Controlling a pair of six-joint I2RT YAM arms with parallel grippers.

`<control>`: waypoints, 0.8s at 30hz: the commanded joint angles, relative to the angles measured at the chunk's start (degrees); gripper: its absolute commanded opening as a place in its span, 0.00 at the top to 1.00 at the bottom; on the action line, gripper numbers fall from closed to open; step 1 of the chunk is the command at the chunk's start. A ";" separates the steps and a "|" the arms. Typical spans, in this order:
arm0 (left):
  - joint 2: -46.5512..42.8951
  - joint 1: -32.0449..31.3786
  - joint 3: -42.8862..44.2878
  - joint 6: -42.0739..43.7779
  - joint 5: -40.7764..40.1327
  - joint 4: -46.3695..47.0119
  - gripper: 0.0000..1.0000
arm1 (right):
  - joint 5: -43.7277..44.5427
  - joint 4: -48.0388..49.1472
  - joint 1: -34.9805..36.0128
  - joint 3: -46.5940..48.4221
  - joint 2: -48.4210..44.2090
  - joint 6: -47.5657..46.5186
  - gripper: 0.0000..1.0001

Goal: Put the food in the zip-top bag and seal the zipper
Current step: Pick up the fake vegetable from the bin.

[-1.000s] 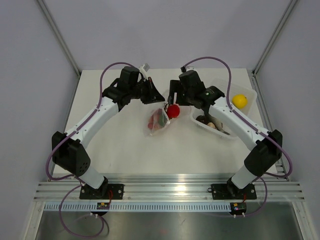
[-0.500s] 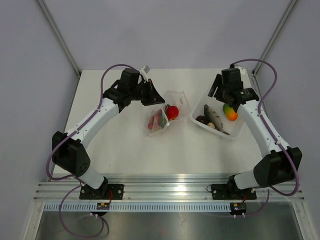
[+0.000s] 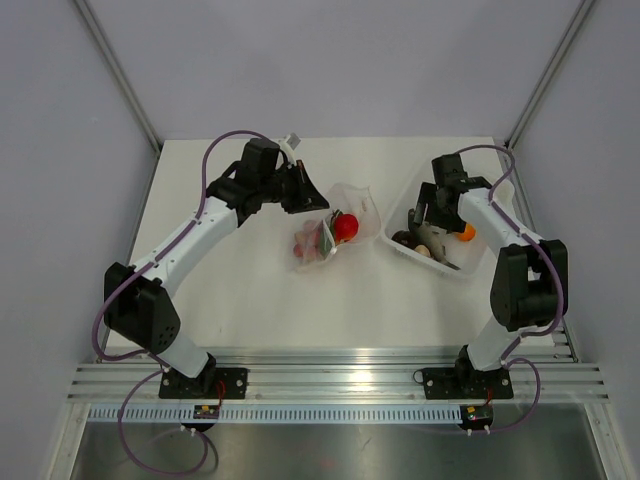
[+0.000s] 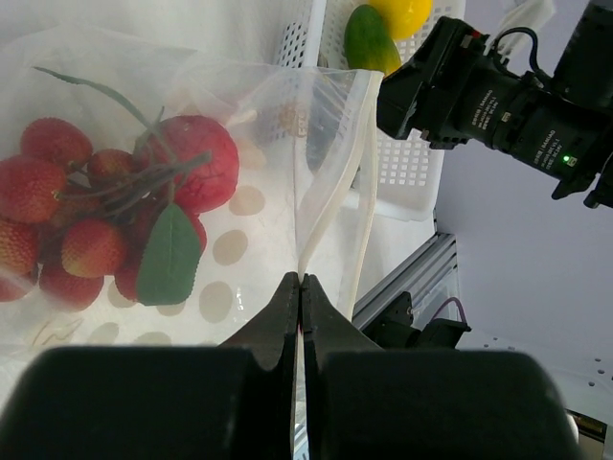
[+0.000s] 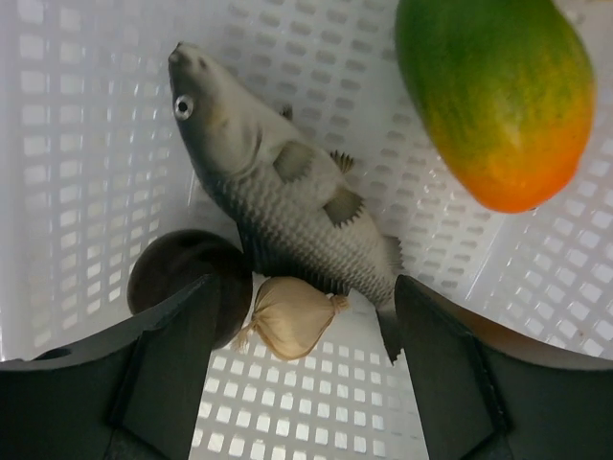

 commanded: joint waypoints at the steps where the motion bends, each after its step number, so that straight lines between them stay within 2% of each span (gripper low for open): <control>1: -1.87 0.04 0.96 1.35 0.32 1.11 1.00 | -6.01 0.28 0.23 -0.22 -1.43 -1.89 0.19; 8: -1.78 0.04 1.41 1.70 0.06 0.93 1.00 | -10.23 -0.33 0.23 -3.22 -0.56 0.30 0.17; 12: -1.78 -0.05 1.41 1.97 -0.12 0.58 1.00 | -10.15 0.64 0.23 -4.36 1.55 1.88 0.22; 16: -1.87 0.04 1.49 2.05 -0.20 -0.12 1.00 | -7.43 1.86 0.15 -7.08 1.82 3.56 0.30; 24: -2.22 -0.05 0.97 1.27 -0.47 0.14 1.00 | -1.72 2.57 0.15 -11.04 0.15 5.23 0.35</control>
